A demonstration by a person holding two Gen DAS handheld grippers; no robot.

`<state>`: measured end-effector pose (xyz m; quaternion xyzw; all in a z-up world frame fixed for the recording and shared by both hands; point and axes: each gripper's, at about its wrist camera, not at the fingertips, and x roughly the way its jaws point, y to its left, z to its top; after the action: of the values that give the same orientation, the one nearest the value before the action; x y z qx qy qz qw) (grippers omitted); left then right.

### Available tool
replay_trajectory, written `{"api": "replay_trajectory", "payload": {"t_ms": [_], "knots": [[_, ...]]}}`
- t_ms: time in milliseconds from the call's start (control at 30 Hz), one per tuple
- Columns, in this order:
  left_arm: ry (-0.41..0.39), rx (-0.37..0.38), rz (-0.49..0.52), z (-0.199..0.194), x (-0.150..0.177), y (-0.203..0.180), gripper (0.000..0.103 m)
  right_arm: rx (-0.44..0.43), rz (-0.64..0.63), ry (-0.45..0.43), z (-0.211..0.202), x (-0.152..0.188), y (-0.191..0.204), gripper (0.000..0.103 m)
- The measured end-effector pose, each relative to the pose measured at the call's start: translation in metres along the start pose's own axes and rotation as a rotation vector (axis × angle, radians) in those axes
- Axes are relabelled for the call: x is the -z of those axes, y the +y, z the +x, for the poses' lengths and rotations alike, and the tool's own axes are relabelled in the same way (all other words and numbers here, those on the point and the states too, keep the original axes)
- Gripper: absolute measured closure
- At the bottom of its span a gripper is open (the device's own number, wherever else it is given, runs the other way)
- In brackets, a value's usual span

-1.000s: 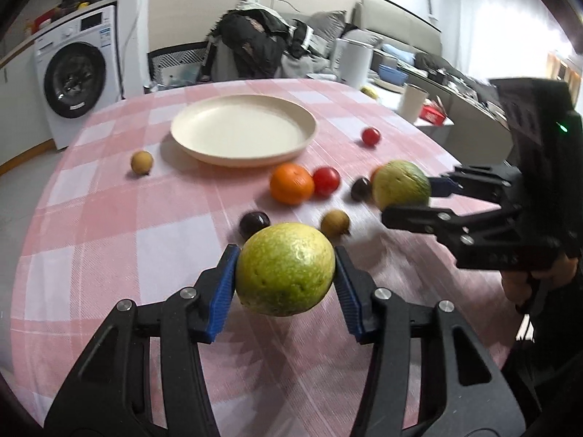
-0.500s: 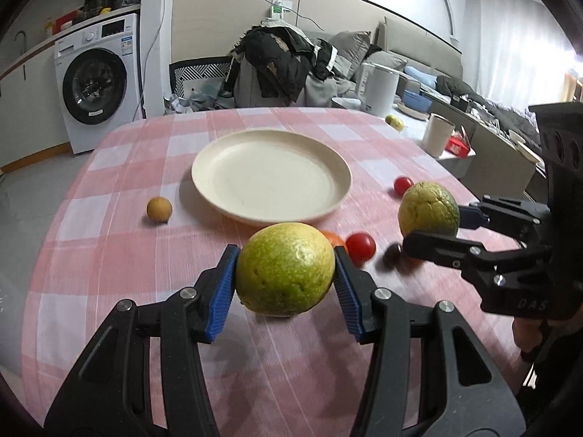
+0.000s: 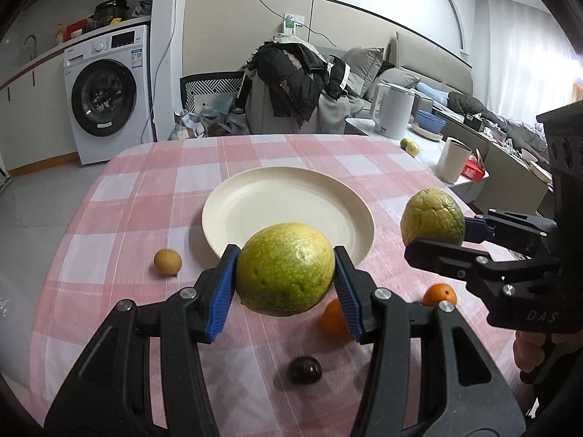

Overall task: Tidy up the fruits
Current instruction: 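Carry both fruits onto the cream plate and open both tools to release them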

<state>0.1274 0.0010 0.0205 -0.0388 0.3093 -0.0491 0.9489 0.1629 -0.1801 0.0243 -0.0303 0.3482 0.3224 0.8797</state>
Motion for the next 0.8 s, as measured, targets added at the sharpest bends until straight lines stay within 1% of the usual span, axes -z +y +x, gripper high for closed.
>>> {"api": "replay_trajectory", "payload": {"t_ms": [167,367,700,800], "knots": [[0.007,-0.004,-0.012,0.017,-0.007,0.003,0.055,0.001,0.016,0.005,0.012,-0.01,-0.008,0.055],[0.019,-0.025,0.003,0.038,-0.01,0.003,0.055,0.001,0.037,0.025,0.028,-0.017,-0.019,0.055],[0.042,-0.068,0.012,0.068,-0.017,0.011,0.055,0.014,0.053,0.073,0.057,-0.019,-0.027,0.055],[0.055,-0.069,0.015,0.076,-0.017,0.012,0.055,0.018,0.059,0.086,0.064,-0.018,-0.03,0.055]]}}
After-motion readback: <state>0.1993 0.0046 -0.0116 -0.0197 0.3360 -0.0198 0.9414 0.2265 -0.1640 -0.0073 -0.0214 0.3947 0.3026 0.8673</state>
